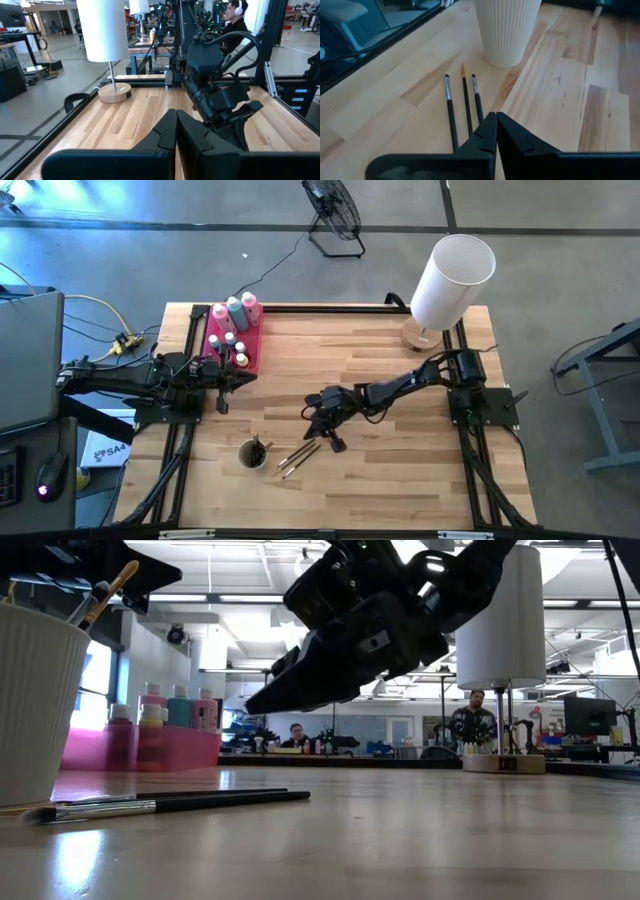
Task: Pick & Place Paint Supplies
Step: Move the paintbrushes to the center of the table
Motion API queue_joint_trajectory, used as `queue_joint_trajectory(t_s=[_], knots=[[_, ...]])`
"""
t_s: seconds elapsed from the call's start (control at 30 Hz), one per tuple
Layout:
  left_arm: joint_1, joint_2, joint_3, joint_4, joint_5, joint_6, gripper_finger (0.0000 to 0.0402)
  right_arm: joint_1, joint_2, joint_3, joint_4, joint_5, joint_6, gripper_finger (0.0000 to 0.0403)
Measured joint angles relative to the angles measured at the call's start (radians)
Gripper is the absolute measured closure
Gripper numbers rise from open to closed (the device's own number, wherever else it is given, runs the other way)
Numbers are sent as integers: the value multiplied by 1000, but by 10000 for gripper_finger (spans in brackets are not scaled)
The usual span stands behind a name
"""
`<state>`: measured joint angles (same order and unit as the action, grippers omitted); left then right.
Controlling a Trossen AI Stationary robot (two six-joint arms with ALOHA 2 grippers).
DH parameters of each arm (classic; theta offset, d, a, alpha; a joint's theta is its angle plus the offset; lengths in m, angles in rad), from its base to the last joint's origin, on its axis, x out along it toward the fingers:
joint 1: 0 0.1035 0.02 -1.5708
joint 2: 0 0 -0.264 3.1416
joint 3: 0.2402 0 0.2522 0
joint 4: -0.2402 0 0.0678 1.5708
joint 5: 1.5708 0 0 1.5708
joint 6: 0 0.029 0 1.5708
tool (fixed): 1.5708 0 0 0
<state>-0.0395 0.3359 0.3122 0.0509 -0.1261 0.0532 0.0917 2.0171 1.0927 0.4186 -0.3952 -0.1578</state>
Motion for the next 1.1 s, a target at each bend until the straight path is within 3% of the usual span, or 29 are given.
queue_joint_trajectory(t_s=[0.27,0.5,0.8,1.1], knots=[[0,0,0,0,-23,2,394,42,55,0,27,70,-4,379],[0,0,0,0,-25,2,394,81,73,0,84,163,-3,280],[0,0,1,-1,-26,2,394,109,94,-1,49,204,-5,156],[0,0,1,-1,-25,-5,394,105,126,1,31,206,4,142]])
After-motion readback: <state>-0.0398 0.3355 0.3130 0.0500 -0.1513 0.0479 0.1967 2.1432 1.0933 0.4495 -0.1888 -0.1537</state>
